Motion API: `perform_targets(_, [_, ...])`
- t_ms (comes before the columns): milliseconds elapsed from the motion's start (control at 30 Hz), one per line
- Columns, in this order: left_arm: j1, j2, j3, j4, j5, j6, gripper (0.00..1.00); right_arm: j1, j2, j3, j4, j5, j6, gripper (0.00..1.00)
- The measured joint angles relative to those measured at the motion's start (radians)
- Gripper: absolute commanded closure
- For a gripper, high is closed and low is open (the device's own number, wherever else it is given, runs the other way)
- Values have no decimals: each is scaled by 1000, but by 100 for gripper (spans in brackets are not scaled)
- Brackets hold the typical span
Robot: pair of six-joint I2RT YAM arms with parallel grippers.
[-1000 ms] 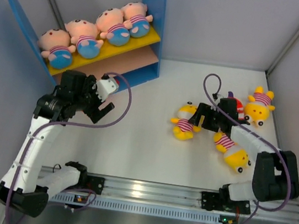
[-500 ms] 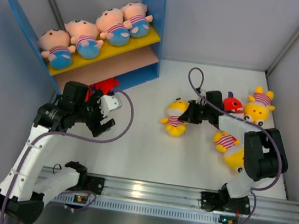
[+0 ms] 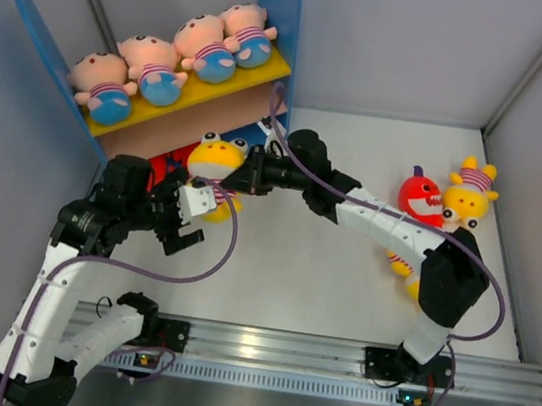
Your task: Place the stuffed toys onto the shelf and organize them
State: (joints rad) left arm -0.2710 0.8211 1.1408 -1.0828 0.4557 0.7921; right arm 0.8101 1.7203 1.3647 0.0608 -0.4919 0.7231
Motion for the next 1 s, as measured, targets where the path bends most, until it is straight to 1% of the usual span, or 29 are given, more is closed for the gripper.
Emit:
perform_targets(133, [0,8,0,18,2,30,2,49,66,103,22,-15,56,100])
perform_targets(233, [0,8,0,41,-32,48,9,59,99,132,21,-14,75,100])
perform_targets(267, [0,9,0,50,-42,57,19,59,105,137,20,-14,80,100])
perform_targets(333, [0,8,0,63,-55,75,32,62,113,143,19,-15,87,100])
perform_targets(367, [0,8,0,69,-58,85,40,64,114,145,19,-16,90,100])
perform_targets(400, [0,8,0,73,-61,93,53,67,115,149,18,-19,90,100])
perform_targets(467, [0,9,0,86,-68,99,67,72,116,157,16,-26,90,100])
perform_targets(500, [0,13,0,93,-70,99,82,73,116,161,14,-27,90,100])
perform_targets(533, [0,14,0,97,-72,98,91,74,116,164,14,-29,90,99])
perform_targets(567, [0,16,0,103,-71,94,100,74,116,166,14,-29,90,96])
perform_targets(600, [0,19,0,108,-71,91,100,74,117,169,13,-29,88,77])
perform_targets(633, [0,20,0,112,-73,87,100,73,117,169,13,-28,90,62])
perform_targets(667, [0,23,0,117,-77,82,100,73,117,171,8,-25,81,52])
perform_targets(700, [0,27,-1,122,-84,77,100,72,117,172,1,-21,75,30])
perform_targets(733, [0,28,-5,136,-98,73,100,71,117,174,-5,-16,69,25])
perform_targets(833, [-3,41,-36,227,-179,71,100,59,113,170,-34,2,23,24])
perform_targets(933, [-3,76,-68,343,-266,72,100,29,58,82,-67,42,-14,24])
perform_targets(1000, [-4,101,-85,401,-298,77,100,-9,-6,5,-93,72,-35,23])
